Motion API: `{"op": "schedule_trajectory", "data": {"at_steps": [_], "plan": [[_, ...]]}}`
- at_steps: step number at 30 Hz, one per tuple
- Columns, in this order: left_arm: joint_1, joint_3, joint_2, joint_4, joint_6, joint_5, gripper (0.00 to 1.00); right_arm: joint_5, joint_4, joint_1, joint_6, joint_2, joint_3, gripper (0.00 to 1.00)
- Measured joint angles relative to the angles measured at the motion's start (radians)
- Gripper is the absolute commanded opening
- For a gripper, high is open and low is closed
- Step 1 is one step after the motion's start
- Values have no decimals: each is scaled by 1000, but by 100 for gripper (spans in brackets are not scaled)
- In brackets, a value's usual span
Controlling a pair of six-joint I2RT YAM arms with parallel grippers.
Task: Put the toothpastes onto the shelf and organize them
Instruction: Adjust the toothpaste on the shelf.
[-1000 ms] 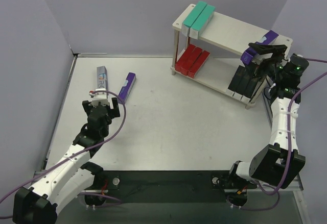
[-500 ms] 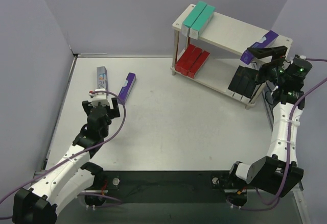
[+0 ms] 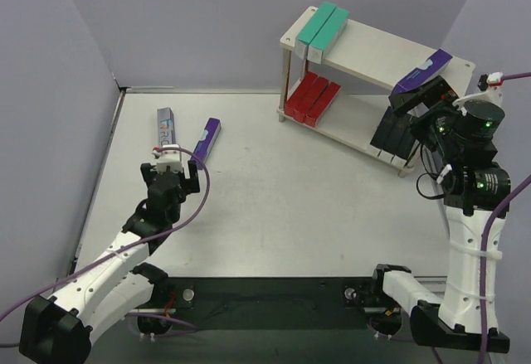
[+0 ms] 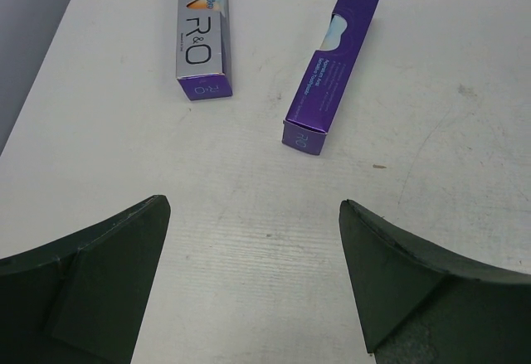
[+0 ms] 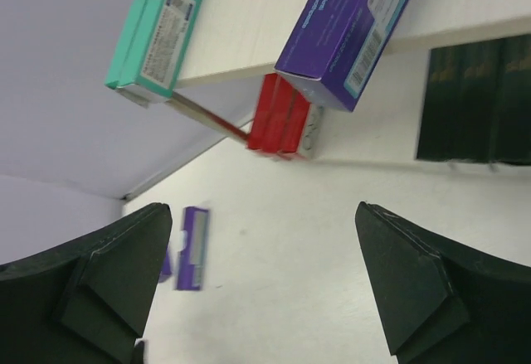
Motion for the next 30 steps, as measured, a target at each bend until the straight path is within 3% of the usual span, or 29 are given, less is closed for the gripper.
{"op": "schedule_trajectory", "data": {"at_steps": [6, 13, 19, 30], "plan": [[-12, 0, -1, 0, -1, 0, 95, 440, -49, 267, -233, 94, 154, 100], [-22, 0, -27, 0, -1, 0, 95, 771, -56, 366, -389, 307, 291, 100], [-36, 0, -58, 2, 0, 1, 95, 855, -74, 374, -424, 425, 336, 98], [-71, 0, -71, 3, 0, 3, 95, 900, -84, 362, -443, 485, 393, 74]]}}
